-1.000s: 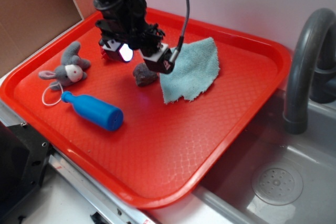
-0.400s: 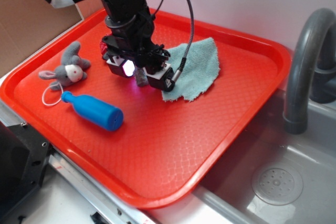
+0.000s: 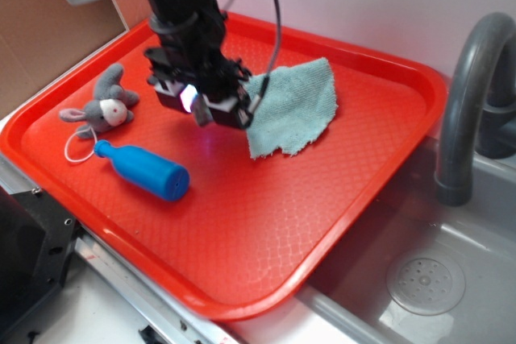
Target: Grab the rock.
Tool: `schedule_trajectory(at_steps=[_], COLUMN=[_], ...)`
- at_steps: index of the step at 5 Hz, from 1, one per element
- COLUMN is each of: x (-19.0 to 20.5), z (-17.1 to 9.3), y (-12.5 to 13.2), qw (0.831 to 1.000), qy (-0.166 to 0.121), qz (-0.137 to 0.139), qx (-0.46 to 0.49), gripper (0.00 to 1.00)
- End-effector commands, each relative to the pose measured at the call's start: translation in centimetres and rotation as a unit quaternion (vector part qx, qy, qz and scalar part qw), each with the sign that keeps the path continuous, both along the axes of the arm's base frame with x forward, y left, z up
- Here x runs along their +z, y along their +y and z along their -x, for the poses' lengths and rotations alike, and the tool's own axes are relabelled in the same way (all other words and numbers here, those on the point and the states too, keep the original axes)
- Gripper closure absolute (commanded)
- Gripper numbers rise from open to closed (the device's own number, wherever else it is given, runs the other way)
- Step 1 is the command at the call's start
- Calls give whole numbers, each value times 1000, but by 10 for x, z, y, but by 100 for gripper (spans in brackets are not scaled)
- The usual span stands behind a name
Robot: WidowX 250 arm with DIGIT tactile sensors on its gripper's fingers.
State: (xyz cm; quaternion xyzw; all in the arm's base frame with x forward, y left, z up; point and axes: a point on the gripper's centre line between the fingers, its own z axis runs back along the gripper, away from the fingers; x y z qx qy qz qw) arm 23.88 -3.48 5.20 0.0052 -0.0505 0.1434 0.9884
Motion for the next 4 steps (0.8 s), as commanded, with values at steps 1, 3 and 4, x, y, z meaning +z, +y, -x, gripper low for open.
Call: schedule_trajectory(at_steps=[1,3,4], x=[89,134,128], z=[12,39,38], y=[-10,-11,-5], qw=[997,994,995], qy=[-21,-25,-13], qz=[65,82,65], qx=[-42,-67,-70], gripper=[100,100,100])
